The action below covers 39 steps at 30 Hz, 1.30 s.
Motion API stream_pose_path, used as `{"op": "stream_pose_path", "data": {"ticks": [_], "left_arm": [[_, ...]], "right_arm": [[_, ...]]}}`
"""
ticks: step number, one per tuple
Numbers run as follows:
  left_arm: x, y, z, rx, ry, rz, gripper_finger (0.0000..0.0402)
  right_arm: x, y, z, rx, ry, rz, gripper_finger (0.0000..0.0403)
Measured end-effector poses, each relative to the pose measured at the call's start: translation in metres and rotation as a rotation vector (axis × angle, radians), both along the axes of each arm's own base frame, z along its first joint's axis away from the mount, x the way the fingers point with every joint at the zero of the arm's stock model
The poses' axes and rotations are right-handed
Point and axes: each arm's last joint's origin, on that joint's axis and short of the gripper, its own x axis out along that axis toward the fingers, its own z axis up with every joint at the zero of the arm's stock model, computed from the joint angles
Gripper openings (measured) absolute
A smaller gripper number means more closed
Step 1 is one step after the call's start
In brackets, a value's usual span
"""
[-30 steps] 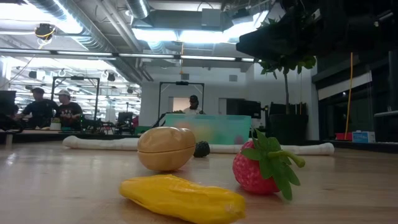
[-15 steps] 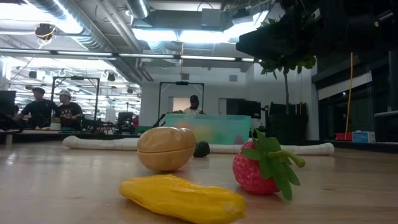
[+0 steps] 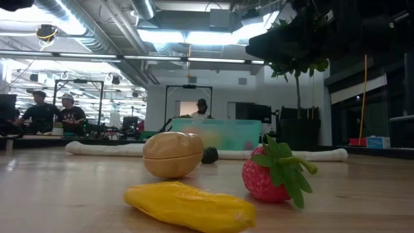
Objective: Pick and placing Produce into tupperware
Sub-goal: Put the brown kiwi into the green bin
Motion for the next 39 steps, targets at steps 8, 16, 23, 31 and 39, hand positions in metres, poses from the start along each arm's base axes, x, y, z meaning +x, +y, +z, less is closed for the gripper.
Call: {"op": "stream_pose_path", "data": {"ticks": [8,16,23,31,39], "left_arm": [[0.0,0.002,-0.018,-0.025,-0.025,0.005,0.0292],[0.002,0.014,-0.027,0.002,0.0,0.033,0.0292],[0.005,0.015,-0.027,-0.011,-0.014,0.039,0.0292],[0.009,0.014,-0.03,0.011,-0.062,0.036,0.0292],[0.008,0.02,-0.042,0.019,-0.038,0.046,0.0291]], "right_arm": [[0.0,0.0,-0.001,-0.002,0.009,0.0,0.0127],[0.0,0.0,-0.003,-0.007,0.026,0.0,0.0127],[-0.001,0.0,-0.005,-0.014,0.055,0.0,0.0127],[-0.001,0.0,-0.006,-0.014,0.057,0.0,0.0127],[-0.001,0.0,-0.007,-0.015,0.07,0.0,0.0127]]}}
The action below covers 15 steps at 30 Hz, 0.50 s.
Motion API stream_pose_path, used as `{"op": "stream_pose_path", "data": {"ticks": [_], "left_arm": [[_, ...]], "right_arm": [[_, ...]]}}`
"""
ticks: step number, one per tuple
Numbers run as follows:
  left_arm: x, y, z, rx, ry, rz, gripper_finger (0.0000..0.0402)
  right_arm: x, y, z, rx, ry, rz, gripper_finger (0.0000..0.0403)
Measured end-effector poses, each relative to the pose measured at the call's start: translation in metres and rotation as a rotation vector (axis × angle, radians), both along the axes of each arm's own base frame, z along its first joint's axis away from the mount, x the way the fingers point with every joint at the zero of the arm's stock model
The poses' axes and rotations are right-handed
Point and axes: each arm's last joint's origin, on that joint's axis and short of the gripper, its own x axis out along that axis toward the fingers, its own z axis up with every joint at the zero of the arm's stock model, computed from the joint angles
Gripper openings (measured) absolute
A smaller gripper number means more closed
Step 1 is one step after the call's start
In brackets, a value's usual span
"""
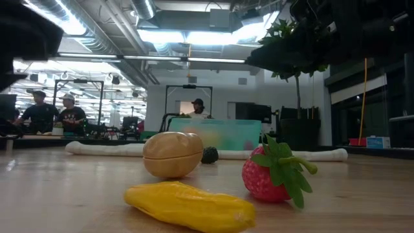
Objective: Pick and placing Produce into tupperware
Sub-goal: Put the brown kiwi into the green bin
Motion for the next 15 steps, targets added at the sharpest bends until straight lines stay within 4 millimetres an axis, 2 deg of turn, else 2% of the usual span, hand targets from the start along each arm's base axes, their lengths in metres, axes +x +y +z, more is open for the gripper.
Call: {"op": "stream_pose_path", "data": {"ticks": [4,15], "left_arm": [[-0.0019,0.0009,-0.0061,-0.025,-0.008,0.002,0.028],[-0.0015,0.0004,-0.0075,-0.047,0.002,-0.02,0.0255]], "right_arm": [[-0.0001,0.0,-0.0006,0.0,0.006,0.0,0.0127],[-0.0002,-0.0001,-0.0014,-0.001,0.014,0.0,0.0127]]}}
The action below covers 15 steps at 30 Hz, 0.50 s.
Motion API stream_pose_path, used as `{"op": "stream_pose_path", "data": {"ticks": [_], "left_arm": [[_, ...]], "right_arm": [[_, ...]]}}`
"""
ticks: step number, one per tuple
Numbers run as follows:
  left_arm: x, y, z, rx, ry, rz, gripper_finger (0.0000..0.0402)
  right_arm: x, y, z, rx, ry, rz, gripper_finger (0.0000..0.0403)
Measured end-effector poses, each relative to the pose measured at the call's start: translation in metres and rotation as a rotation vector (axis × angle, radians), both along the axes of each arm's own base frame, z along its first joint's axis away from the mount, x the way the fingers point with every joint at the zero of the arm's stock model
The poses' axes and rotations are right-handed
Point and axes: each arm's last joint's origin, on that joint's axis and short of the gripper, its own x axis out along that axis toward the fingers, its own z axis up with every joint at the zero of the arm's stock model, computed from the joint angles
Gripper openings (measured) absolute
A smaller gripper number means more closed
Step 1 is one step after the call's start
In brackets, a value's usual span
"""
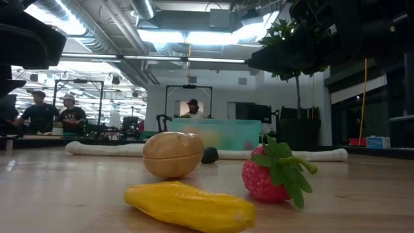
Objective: Pick and placing Produce into tupperware
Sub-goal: Put the brown kiwi into the green bin
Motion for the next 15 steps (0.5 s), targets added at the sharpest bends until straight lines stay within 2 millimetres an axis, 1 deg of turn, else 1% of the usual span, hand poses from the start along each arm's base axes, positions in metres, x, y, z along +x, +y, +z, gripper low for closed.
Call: {"op": "stream_pose_path", "data": {"ticks": [5,9,15], "left_arm": [[0.0,0.0,0.0,-0.003,0.003,0.0,0.0238],[0.001,-0.001,0.003,-0.002,0.013,-0.004,0.0236],[0.0,-0.005,0.015,-0.028,0.058,-0.056,0.024]], "right_arm": [[0.0,0.0,0.0,0.001,0.0,0.0,0.0127],[0.0,0.0,0.0,0.001,0.0,-0.001,0.0127],[0.0,0.0,0.0,0.0,0.001,0.0,0.0127]]}}
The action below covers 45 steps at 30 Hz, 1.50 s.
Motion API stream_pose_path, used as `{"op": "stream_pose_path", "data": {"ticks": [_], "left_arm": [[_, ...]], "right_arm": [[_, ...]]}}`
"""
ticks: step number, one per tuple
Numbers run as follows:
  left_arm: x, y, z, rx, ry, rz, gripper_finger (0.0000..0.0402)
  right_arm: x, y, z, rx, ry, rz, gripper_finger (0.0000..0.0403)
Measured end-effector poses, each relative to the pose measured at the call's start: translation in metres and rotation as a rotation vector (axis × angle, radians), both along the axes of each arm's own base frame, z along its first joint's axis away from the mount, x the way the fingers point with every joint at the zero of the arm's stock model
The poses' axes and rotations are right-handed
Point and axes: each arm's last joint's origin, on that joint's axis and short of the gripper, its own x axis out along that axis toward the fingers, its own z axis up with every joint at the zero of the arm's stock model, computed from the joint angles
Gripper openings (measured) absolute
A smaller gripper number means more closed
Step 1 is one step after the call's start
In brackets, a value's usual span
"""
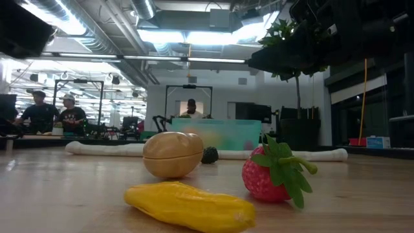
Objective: Pick and placing Produce into tupperware
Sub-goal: Put the brown kiwi into the green bin
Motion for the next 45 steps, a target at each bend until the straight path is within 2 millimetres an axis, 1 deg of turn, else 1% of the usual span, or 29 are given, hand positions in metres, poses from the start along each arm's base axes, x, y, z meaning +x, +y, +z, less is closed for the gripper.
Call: {"op": "stream_pose_path", "data": {"ticks": [5,8,20,24,32,34,39,42,45], "left_arm": [[-0.001,0.005,0.011,0.025,-0.038,-0.002,0.0236],[-0.002,0.005,0.018,0.074,-0.111,-0.022,0.0236],[-0.003,0.002,0.03,0.426,-0.498,-0.132,0.0237],[-0.006,-0.002,0.033,0.545,-0.627,-0.184,0.0239],[-0.015,-0.012,0.04,0.724,-0.822,-0.273,0.0238],[-0.016,-0.013,0.041,0.744,-0.847,-0.281,0.0239],[-0.016,-0.013,0.042,0.75,-0.848,-0.284,0.0238],[-0.014,-0.01,0.042,0.764,-0.84,-0.284,0.0238],[-0.009,-0.005,0.043,0.824,-0.833,-0.312,0.0238]], "right_arm": [[0.0,0.0,0.0,0.001,0.0,0.0,0.0127],[0.0,0.0,0.0,0.001,0.0,0.0,0.0127],[0.001,0.0,0.005,0.014,-0.047,0.0,0.0127],[0.001,0.0,0.007,0.02,-0.07,-0.001,0.0127],[0.001,0.0,0.008,0.042,-0.081,-0.003,0.0127],[0.001,0.0,0.008,0.043,-0.081,-0.003,0.0127],[0.001,0.0,0.008,0.043,-0.081,-0.003,0.0127],[0.001,0.0,0.009,0.044,-0.085,-0.003,0.0127],[0.001,0.0,0.011,0.05,-0.112,-0.003,0.0127]]}}
